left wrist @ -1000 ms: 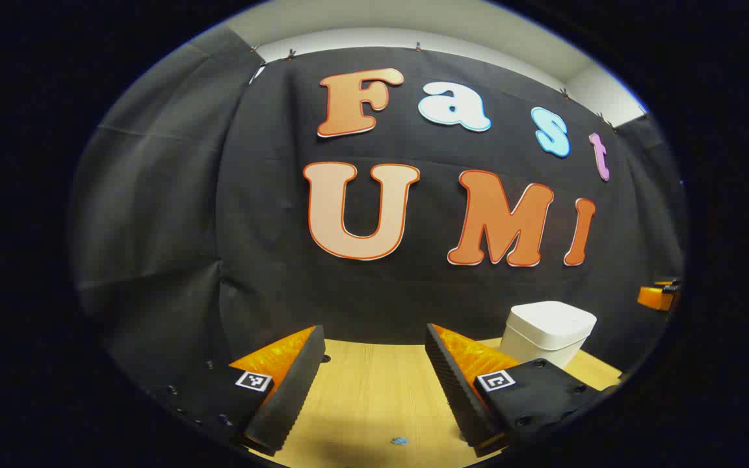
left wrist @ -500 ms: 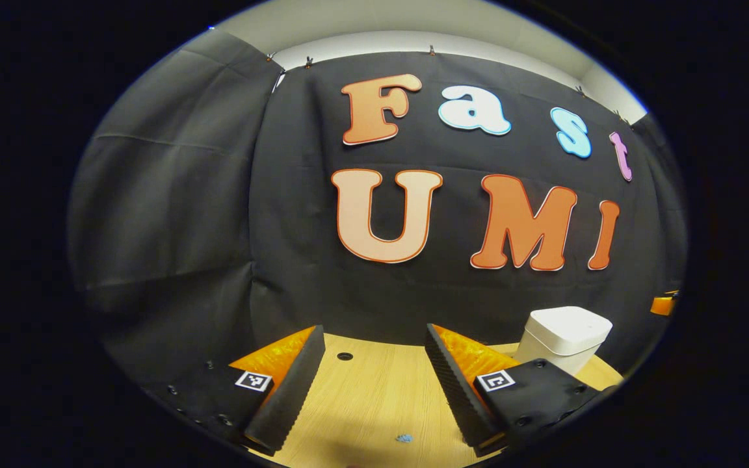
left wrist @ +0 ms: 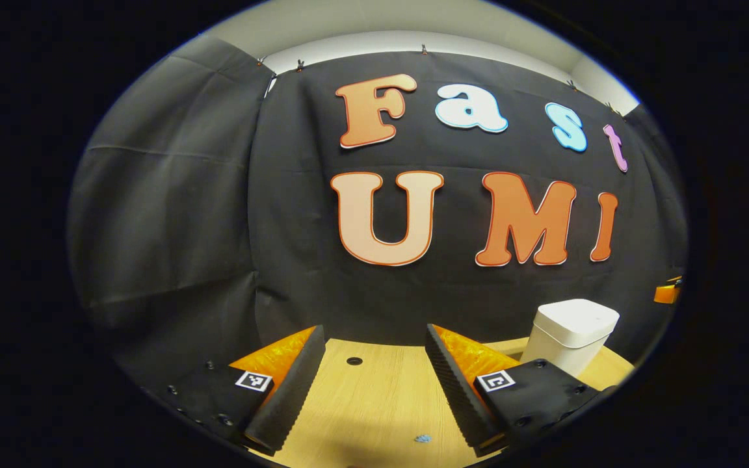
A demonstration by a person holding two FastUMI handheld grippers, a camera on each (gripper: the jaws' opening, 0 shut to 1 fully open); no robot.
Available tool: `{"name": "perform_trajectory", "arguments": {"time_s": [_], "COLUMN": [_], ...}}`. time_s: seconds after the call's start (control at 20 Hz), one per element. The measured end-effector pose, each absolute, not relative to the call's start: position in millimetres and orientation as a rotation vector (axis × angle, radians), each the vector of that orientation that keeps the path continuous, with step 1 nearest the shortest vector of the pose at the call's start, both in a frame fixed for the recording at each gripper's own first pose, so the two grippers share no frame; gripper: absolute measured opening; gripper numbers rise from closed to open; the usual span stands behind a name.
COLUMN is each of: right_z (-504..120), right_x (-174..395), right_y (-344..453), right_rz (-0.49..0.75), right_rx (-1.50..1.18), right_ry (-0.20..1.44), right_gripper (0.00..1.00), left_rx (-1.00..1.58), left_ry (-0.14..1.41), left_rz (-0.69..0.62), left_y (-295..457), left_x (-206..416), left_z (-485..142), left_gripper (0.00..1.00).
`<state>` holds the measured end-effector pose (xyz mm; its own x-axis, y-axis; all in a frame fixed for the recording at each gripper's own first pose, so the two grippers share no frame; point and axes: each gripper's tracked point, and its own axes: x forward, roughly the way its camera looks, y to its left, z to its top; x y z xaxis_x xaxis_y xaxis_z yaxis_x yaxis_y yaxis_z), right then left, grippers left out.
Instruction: Press the lid of the desktop garbage bin to open it, pick up the crumpled paper on the desktop and throw it into the bin, then pick up the pop can on the desktop and drop it into the bin, and finally close the garbage bin lid.
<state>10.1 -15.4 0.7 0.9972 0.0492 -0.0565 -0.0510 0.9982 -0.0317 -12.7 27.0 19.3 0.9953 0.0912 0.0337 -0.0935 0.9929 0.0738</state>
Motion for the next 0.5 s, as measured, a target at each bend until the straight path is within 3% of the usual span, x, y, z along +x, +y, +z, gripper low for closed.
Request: {"name": "perform_trajectory", "arguments": {"time_s": [0.25, 0.35, 0.5], "right_z": [6, 6, 6], "right_x": [10, 12, 14], "right_y": [-4, -1, 2], "right_rz": [0.05, 0.05, 0.057], "right_rx": [-0.033, -0.041, -0.048], "right_ry": [0.069, 0.077, 0.087], "right_gripper": [0.95, 0.9, 0.75], "left_rx": [0.071, 0.071, 0.071], "left_ry": [-0.049, -0.051, -0.051], "left_rz": [0.073, 0.072, 0.071], "left_y": [37, 40, 44], "left_x": [2, 6, 11], "left_z": [26, 25, 25], "left_gripper": [0.99, 0.98, 0.98]}}
